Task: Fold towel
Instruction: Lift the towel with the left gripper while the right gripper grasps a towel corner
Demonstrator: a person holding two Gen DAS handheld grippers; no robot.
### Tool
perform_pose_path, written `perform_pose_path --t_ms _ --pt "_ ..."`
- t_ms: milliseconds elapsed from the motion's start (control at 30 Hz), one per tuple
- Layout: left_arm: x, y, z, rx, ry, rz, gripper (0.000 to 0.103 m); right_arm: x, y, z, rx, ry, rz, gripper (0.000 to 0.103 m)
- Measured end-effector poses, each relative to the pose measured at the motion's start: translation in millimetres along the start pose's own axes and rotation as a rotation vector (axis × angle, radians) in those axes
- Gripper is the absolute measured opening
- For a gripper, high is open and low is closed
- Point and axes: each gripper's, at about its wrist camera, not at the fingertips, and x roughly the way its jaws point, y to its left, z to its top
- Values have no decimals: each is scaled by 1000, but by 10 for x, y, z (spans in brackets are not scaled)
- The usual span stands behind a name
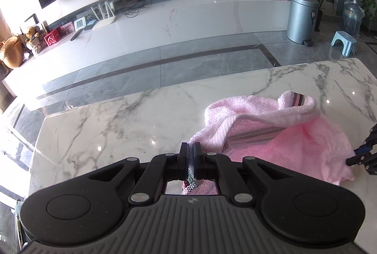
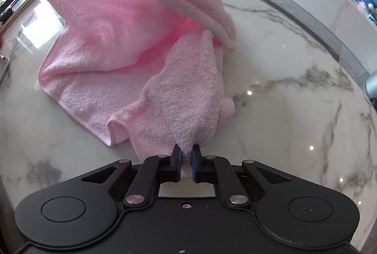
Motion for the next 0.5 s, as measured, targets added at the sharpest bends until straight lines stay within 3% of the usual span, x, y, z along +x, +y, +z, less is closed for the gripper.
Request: perform_pose_path --t_ms 233,500 --pt "-155 73 -23 -4 1 62 3 -480 -435 -408 94 22 -146 5" --pt "-209 27 -275 -7 72 88 3 -903 -645 -1104 185 104 -259 5"
